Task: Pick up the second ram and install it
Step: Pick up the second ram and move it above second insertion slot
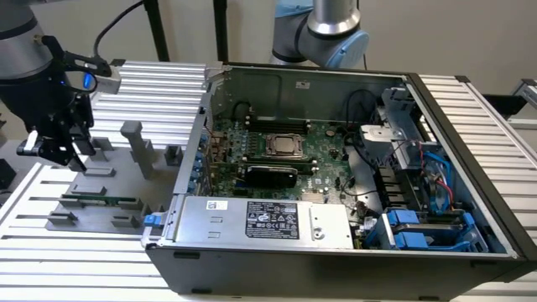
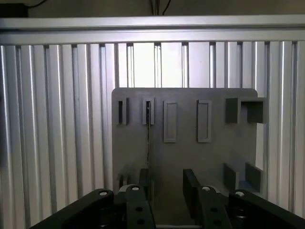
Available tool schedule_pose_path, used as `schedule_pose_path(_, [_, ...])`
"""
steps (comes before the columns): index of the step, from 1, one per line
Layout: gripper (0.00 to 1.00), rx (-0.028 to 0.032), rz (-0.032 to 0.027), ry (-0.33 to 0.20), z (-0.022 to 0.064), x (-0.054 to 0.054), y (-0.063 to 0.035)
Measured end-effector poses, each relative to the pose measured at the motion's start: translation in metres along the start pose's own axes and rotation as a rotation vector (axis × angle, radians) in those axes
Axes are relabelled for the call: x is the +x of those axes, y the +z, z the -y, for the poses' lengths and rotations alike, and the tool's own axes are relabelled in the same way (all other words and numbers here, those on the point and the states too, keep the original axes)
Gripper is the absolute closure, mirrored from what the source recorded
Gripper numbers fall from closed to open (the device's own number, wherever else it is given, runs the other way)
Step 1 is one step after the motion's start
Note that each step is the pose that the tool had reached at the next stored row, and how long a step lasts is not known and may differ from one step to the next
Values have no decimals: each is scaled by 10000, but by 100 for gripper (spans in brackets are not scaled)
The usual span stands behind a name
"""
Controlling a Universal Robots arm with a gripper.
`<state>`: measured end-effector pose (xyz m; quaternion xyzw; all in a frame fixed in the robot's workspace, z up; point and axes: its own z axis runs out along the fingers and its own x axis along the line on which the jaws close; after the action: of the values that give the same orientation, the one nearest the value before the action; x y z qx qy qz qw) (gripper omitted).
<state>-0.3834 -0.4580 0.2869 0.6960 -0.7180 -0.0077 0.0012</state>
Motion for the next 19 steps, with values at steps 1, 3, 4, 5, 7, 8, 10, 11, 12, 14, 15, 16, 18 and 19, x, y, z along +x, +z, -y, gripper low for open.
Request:
schedule_pose_path(1, [0,1,0,-1,1,2,12])
schedule_pose_path(3, [0,-1,0,-2,4,8,48])
schedule_pose_path(4, [0,-4,0,-3,6,13,66])
schedule_pose_path(5, [0,-7,0,-4,7,17,84])
schedule_pose_path(7, [0,-11,-1,-5,11,26,120])
schedule_pose_path(8, [0,-11,0,-6,13,29,139])
schedule_pose_path(10, [0,-11,0,-5,17,33,174])
schedule_pose_path(11, [0,-11,0,-5,20,35,192])
schedule_pose_path(12, [0,-12,-1,-6,24,39,210])
schedule_pose_path(14, [0,-11,0,-6,32,47,247])
schedule_pose_path(15, [0,-12,-1,-6,35,52,265])
schedule_pose_path(16, [0,-11,0,-6,38,58,283])
schedule_pose_path(18, [0,-11,0,-6,41,70,319])
schedule_pose_path(19, [0,-12,0,-6,42,76,336])
